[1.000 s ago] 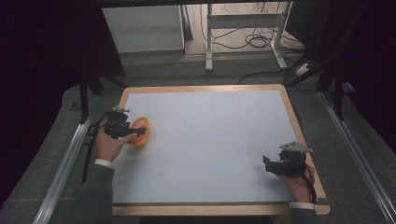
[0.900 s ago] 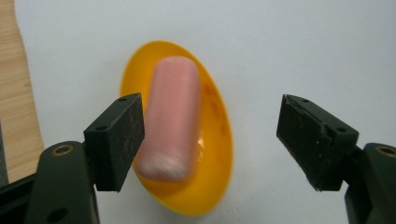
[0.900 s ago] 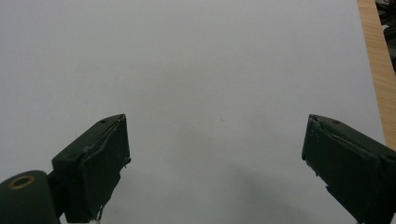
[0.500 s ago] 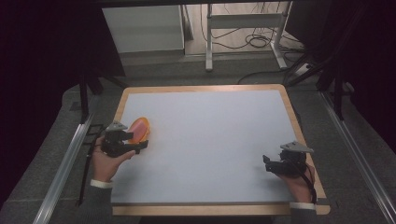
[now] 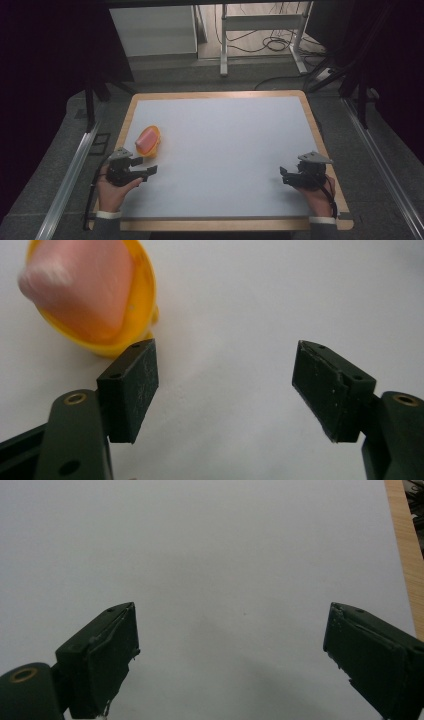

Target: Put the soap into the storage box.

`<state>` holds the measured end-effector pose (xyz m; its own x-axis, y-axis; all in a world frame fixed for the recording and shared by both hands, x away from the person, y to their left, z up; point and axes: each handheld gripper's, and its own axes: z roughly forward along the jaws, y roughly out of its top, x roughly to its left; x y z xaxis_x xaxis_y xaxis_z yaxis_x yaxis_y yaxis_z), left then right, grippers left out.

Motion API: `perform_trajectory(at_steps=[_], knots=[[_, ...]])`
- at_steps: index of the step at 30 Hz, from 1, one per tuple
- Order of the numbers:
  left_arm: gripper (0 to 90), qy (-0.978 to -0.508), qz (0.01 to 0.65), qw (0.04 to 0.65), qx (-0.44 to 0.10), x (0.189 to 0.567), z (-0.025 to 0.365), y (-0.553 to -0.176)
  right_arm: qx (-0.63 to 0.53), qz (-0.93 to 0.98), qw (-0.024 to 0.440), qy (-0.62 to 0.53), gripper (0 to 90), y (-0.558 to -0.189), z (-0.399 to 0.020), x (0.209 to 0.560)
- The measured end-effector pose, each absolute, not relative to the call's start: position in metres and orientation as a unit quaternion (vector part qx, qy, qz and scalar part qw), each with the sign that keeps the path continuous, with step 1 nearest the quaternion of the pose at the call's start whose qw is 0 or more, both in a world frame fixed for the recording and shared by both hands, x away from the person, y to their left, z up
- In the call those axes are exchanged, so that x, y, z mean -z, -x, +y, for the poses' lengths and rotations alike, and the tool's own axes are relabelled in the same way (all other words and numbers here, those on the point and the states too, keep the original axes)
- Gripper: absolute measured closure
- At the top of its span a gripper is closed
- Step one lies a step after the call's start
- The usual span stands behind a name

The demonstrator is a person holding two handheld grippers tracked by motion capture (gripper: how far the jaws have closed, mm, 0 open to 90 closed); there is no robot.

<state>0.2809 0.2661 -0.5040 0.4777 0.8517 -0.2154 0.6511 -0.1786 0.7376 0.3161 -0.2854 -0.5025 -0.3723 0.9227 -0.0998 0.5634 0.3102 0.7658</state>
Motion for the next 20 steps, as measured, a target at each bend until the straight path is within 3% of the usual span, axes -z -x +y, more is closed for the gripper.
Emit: perform_trajectory(at_steps=[20], knots=[[27.2, -0.758, 0.499, 0.401, -0.120, 0.5120, 0.2688, -0.2819, -0.319, 0.767, 0.278, -0.482, 7.3, -0.3170, -0.2792, 0.5049]])
